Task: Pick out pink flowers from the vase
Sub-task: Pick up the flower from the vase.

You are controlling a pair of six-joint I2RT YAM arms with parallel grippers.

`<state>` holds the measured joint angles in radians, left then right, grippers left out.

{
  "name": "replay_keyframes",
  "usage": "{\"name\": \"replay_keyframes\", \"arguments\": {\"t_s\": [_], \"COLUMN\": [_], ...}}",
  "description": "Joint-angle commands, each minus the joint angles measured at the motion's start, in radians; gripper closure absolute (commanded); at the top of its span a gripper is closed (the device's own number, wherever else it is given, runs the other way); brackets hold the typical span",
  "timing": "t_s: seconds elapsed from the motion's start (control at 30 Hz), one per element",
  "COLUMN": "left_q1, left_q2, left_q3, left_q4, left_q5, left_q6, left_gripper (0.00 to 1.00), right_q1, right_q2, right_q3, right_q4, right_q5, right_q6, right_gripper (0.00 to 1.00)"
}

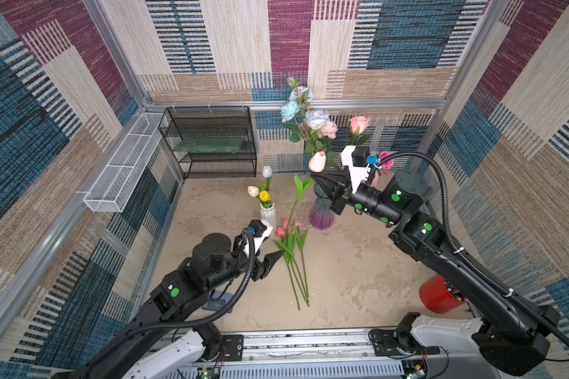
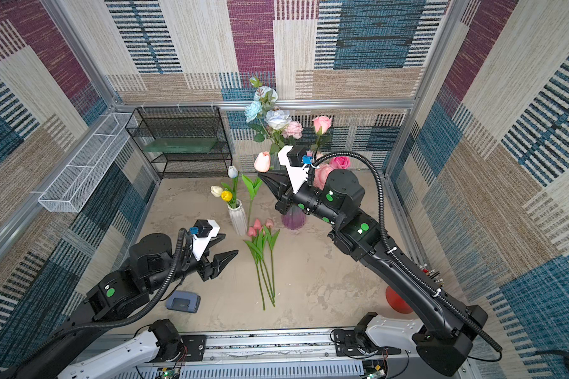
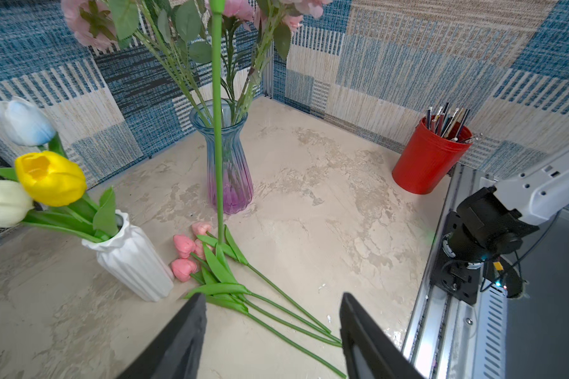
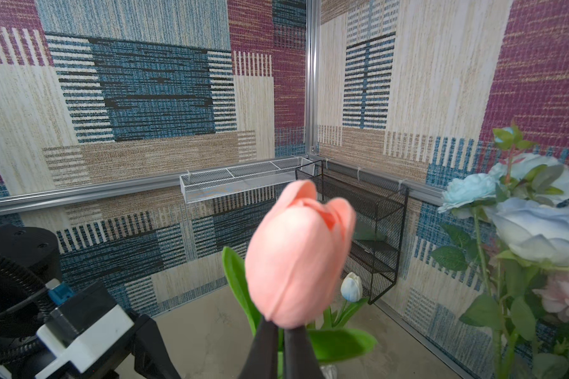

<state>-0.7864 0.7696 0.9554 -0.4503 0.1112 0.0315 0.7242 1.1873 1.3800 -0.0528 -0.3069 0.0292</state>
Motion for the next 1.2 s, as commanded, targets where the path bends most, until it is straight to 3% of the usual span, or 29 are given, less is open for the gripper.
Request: {"name": "replay_keyframes", "arguments": {"t_s": [0.0,0.17,0.3,0.47,0.6,0.77,0.87,0.93,1.17], "left_q1": [0.001,0.001,0.001,0.001,0.001,0.001,0.001,0.001,0.001], "left_q2": [0.047,0.106,0.125,0.130,0.130,0.105,0.081,0.058,-0.034], "left_q3": [-0.002,-0.035,-0.047,-0.047,-0.053,-0.071,-0.093,-0.116,-0.247], "left_q4": [0.094,0.166,0.202,0.219,0.219,0.219,0.224,0.234,0.315], "left_q5": [0.040,0.032,0.022,0.065,0.098,0.114,0.126,0.127,0.105], "left_q6": [0.039,0.037,0.053,0.059,0.062,0.050,0.013,-0.031,-0.263], "left_gripper": [0.34,0.35,0.42,0.77,1.00,1.00,1.00,1.00,1.00], "right_q1": [0.020,0.039,0.057,0.064,0.066,0.068,0.075,0.083,0.127], "right_q2": [-0.032,-0.072,-0.092,-0.117,-0.127,-0.124,-0.122,-0.128,-0.170], "right_q3": [-0.040,-0.074,-0.086,-0.106,-0.114,-0.116,-0.113,-0.120,-0.228], "right_q4": [0.075,0.080,0.073,0.072,0.073,0.065,0.046,0.033,0.056], "right_q5": [-0.009,-0.016,-0.020,-0.017,-0.004,0.001,-0.006,-0.009,-0.039], "right_q6": [0.049,0.076,0.084,0.093,0.102,0.104,0.095,0.085,0.053], "right_gripper": [1.00,1.00,1.00,1.00,1.00,0.99,0.76,0.67,0.60]}}
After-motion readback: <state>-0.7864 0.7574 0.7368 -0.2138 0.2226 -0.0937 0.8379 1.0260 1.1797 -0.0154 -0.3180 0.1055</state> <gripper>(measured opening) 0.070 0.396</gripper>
